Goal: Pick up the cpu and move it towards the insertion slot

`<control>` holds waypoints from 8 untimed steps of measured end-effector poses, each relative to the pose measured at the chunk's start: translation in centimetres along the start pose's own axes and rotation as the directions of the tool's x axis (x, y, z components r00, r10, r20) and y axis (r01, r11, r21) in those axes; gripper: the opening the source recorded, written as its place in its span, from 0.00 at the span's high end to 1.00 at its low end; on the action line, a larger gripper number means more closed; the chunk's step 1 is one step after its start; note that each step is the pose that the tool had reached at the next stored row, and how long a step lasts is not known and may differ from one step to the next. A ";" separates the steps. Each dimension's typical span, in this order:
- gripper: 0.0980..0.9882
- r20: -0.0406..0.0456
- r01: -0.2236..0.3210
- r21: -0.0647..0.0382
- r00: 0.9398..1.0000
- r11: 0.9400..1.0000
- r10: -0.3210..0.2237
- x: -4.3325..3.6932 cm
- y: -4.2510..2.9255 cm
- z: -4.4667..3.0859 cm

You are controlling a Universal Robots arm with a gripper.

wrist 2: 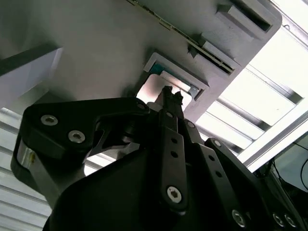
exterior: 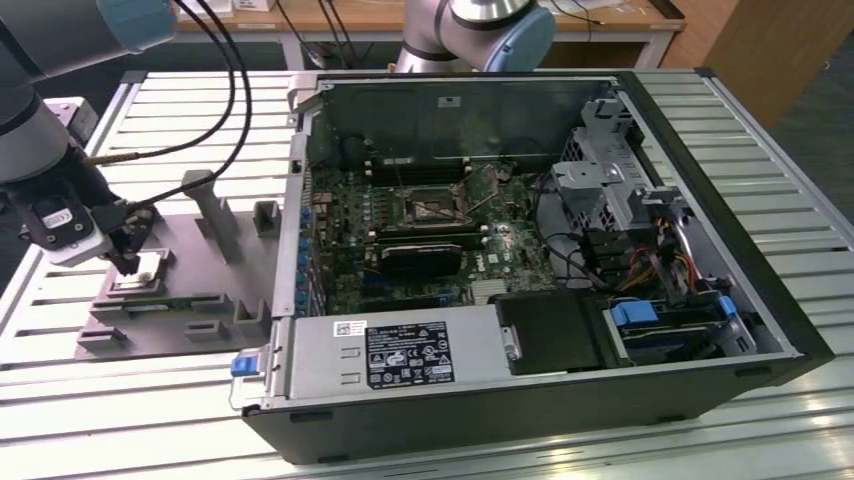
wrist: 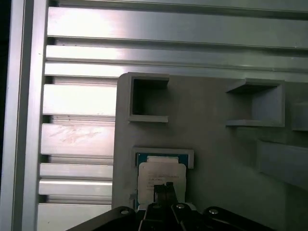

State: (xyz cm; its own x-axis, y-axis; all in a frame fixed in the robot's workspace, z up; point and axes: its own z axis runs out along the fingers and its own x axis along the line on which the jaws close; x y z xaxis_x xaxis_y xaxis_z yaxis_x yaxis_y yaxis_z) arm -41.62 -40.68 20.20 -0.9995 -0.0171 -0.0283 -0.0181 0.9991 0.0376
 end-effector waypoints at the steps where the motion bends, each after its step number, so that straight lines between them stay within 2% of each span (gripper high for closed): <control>1: 1.00 0.000 0.000 0.000 1.000 1.000 0.000 0.05 0.00 0.18; 3: 1.00 0.000 0.000 0.000 1.000 1.000 0.000 0.10 -0.01 0.50; 8: 1.00 0.000 0.000 0.001 1.000 1.000 0.000 0.10 -0.01 0.54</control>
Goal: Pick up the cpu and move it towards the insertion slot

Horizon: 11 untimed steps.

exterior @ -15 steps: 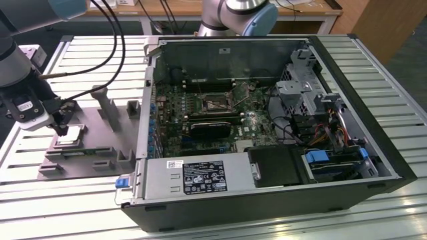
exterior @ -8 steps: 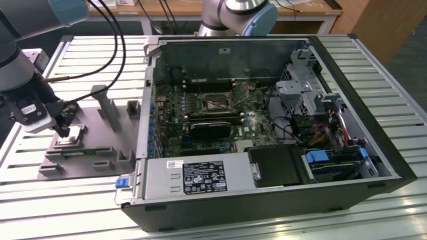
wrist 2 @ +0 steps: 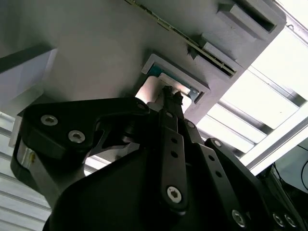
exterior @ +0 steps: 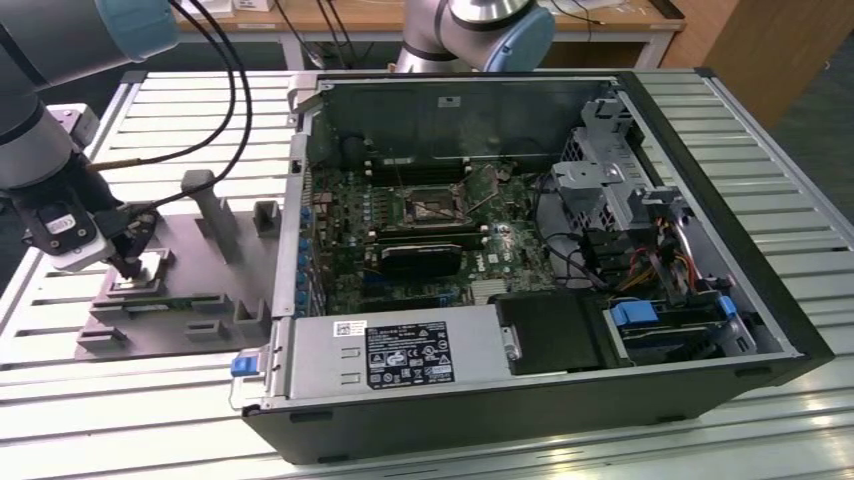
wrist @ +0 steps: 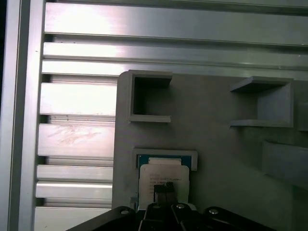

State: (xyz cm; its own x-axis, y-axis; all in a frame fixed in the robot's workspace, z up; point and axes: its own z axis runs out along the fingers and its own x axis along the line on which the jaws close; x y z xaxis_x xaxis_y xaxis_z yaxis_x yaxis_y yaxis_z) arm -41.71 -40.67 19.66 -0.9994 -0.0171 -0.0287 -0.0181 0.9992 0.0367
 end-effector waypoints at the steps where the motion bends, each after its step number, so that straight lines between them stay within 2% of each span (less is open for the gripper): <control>1: 1.00 0.000 0.000 0.000 1.000 1.000 0.000 0.00 0.00 0.00; 3: 0.98 0.000 0.000 0.000 1.000 1.000 0.000 0.00 0.00 0.00; 4: 0.93 0.000 0.000 0.000 1.000 1.000 0.000 0.00 0.00 0.00; 5: 0.93 0.000 0.000 0.000 1.000 1.000 0.000 0.00 0.00 0.00; 6: 0.85 0.000 0.000 0.000 1.000 1.000 0.000 0.00 0.00 0.00; 7: 0.85 0.000 0.000 0.001 1.000 1.000 0.000 0.00 0.00 0.00; 9: 0.71 0.000 0.000 0.001 1.000 1.000 0.000 0.00 0.00 0.00; 10: 0.71 0.000 0.000 0.001 1.000 1.000 0.000 0.00 0.00 0.00; 11: 0.65 0.000 0.000 0.001 1.000 1.000 0.000 0.00 0.00 0.00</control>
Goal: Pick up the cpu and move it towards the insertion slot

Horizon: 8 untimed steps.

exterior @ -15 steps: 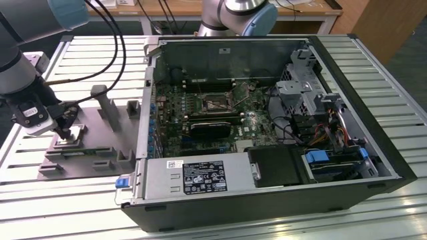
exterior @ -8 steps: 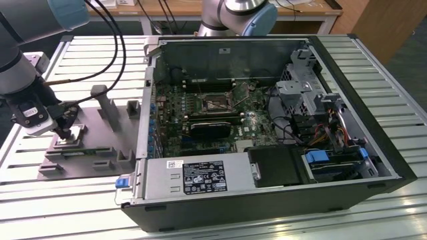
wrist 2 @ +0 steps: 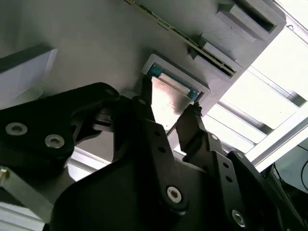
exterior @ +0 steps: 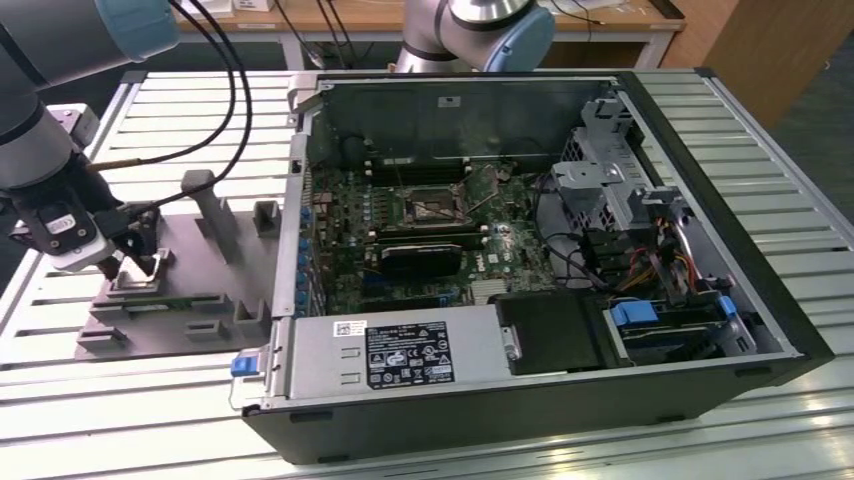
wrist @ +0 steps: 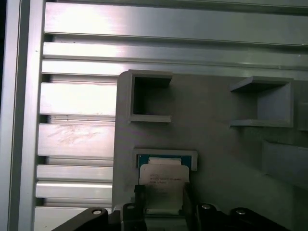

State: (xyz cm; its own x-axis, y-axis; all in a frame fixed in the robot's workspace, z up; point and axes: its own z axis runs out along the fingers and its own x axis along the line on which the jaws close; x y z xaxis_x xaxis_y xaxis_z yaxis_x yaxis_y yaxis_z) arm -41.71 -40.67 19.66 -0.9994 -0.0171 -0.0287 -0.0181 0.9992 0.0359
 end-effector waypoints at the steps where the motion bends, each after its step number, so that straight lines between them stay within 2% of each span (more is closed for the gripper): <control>1: 0.59 0.000 0.000 0.000 1.000 1.000 0.000 0.00 0.00 0.00; 2: 0.59 0.000 0.000 0.000 1.000 1.000 0.000 0.00 0.00 0.00; 4: 0.45 0.000 0.000 0.000 1.000 1.000 0.000 0.00 0.00 0.00; 6: 0.45 0.000 0.000 0.000 1.000 1.000 0.000 0.00 0.00 0.00; 7: 0.38 0.000 0.000 -0.002 1.000 1.000 0.000 0.01 0.00 0.03; 8: 0.38 0.001 0.000 -0.007 1.000 1.000 0.000 0.02 0.00 0.09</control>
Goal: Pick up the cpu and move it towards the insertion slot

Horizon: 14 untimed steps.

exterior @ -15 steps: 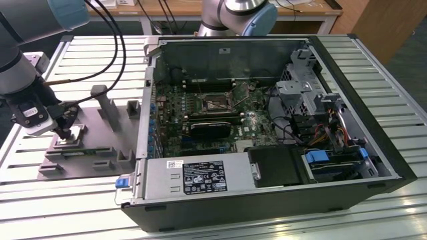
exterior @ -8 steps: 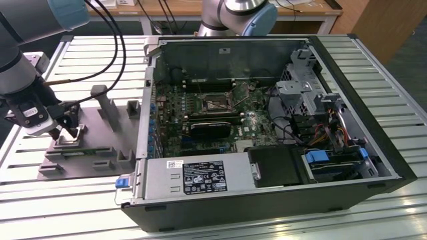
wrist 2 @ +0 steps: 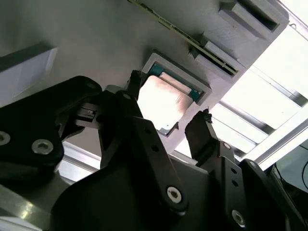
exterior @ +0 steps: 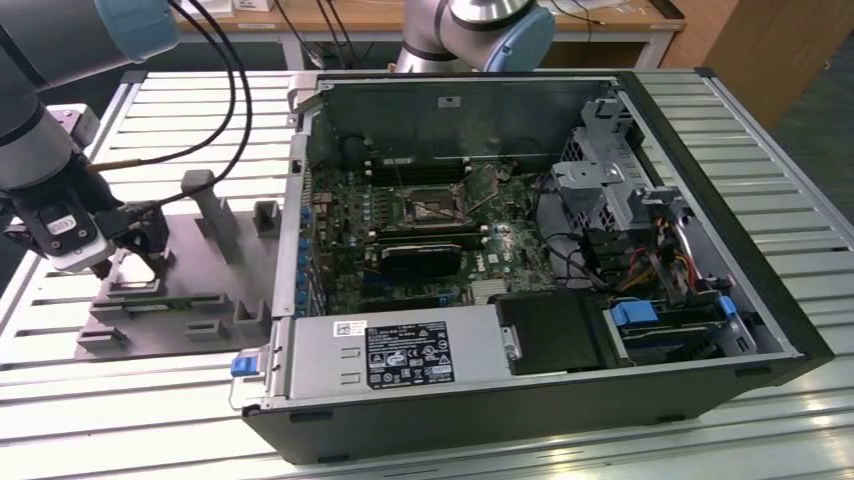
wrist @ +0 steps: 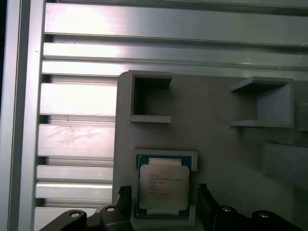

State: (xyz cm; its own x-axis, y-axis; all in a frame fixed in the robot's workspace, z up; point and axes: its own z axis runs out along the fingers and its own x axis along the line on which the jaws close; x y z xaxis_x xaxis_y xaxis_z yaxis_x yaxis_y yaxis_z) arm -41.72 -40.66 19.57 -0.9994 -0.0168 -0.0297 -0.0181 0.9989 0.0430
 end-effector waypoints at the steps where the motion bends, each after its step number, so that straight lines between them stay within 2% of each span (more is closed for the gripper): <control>1: 0.38 0.001 0.000 -0.005 1.000 1.000 0.000 0.02 0.00 0.08; 5: 0.38 0.003 0.000 -0.021 1.000 1.000 0.000 0.07 -0.02 0.46; 14: 0.38 0.003 -0.011 -0.021 1.000 1.000 0.011 0.18 -0.06 1.10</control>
State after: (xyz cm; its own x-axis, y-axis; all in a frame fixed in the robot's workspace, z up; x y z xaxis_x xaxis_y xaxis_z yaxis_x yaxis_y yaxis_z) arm -41.87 -40.67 18.47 -0.9995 -0.0058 -0.0321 -0.0078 0.9979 0.0639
